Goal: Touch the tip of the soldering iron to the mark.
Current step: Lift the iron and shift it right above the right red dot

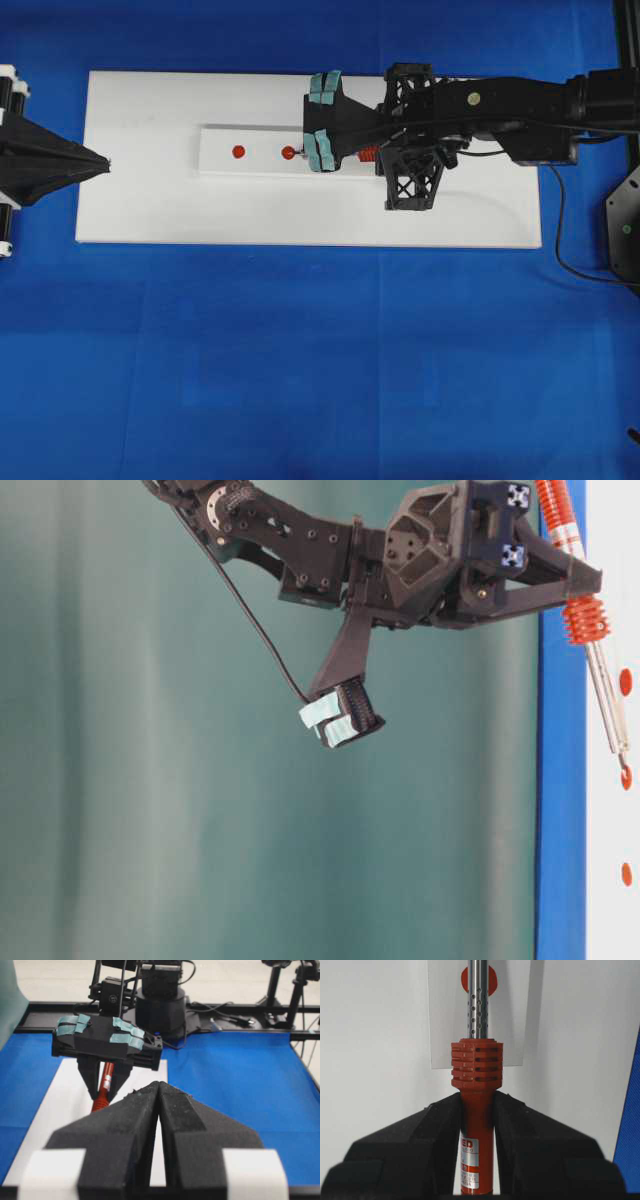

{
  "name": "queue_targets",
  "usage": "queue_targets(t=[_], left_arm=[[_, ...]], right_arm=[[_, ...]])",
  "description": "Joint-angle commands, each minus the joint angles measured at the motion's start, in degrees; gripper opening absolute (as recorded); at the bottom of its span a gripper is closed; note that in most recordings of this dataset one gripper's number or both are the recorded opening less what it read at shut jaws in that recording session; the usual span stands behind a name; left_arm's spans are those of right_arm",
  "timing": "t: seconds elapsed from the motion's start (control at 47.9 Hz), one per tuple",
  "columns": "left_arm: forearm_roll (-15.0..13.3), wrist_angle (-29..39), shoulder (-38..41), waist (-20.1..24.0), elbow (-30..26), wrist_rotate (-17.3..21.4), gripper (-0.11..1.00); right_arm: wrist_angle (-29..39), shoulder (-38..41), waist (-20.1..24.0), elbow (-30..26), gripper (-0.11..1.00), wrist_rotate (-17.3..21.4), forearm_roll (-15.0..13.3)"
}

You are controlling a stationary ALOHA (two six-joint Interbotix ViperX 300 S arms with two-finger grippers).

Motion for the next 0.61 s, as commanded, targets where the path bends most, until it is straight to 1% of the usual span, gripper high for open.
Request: queue_targets(t=[0.0,0.376,0.585], left_arm=[[0.09,-0.53,0.26,-0.09,-0.53,0.09,0.00],[0.09,-0.53,0.18,-0.09,-0.53,0.09,0.00],[0.09,-0.53,0.09,-0.09,-0.62,0.09,0.00]], right_arm=[[-0.26,-0.79,-0.09,-0.53,0.06,-0.09,0.18],[-0.26,-0.79,-0.09,-0.53,0.06,-0.09,0.35],[1.41,-1.58,-0.09,-1.49,0.06,0.00,0.35]])
